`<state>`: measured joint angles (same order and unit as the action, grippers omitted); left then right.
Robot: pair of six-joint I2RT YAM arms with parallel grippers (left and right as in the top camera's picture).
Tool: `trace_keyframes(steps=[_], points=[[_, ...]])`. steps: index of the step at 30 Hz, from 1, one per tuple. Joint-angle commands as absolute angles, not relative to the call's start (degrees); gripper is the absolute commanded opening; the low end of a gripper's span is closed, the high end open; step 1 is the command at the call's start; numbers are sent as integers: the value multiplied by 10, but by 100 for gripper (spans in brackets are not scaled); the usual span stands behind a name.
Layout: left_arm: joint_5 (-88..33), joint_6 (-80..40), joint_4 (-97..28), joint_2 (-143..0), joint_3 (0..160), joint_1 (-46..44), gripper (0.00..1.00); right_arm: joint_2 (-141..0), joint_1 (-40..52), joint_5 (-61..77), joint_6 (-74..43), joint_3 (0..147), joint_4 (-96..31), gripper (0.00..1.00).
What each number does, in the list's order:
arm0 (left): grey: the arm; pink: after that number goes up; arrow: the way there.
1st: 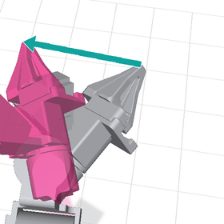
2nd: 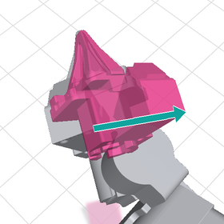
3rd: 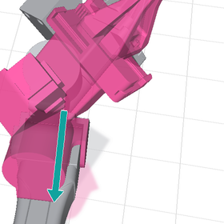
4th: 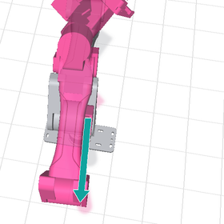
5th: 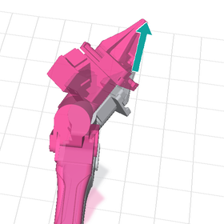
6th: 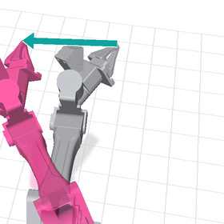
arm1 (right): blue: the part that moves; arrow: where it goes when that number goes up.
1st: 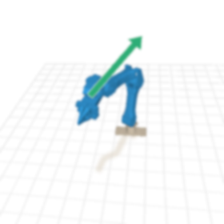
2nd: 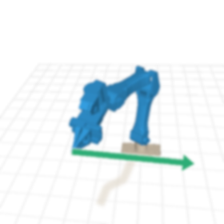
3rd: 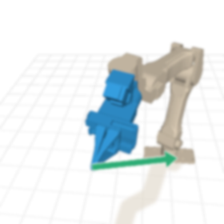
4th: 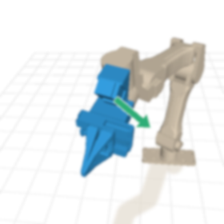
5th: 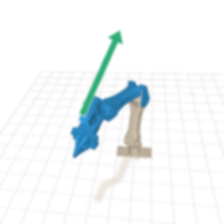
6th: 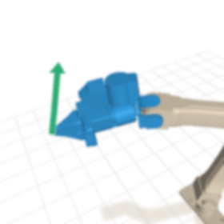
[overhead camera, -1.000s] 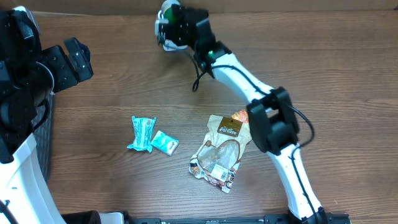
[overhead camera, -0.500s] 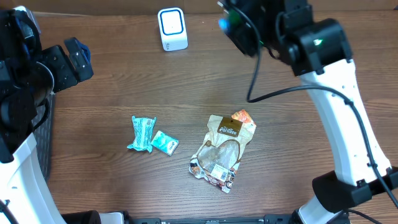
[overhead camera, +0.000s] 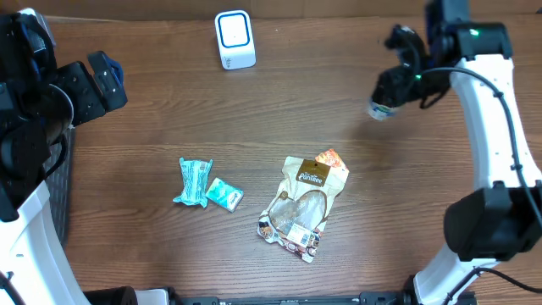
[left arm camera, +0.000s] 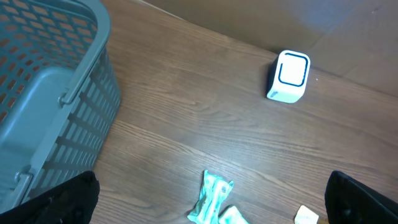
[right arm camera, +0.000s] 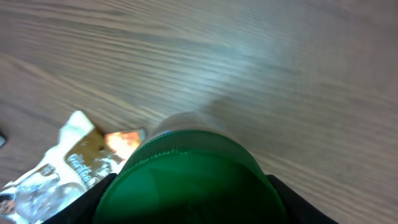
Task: Scan the item barcode
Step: 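Carry the jar to the right side of the table, then set the jar down at right and open the right gripper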
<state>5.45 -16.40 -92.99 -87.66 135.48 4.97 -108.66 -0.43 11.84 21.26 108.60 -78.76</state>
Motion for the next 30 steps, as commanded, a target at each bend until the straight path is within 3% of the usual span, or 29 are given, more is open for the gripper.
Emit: trace_keyframes(steps=[1,8,16,30], points=[[60,-169,-927,-877,1359,52,100,-1075,-34,188,207,1010,-753,29],[60,-169,-928,-877,1359,52,99,-1075,-50,174,207,894,-686,28],[60,-169,-928,-877,1359,52,100,-1075,-50,-12,105,857,-627,27],[60,-169,-928,-877,1359,52,99,-1075,-50,-17,87,854,-622,27]])
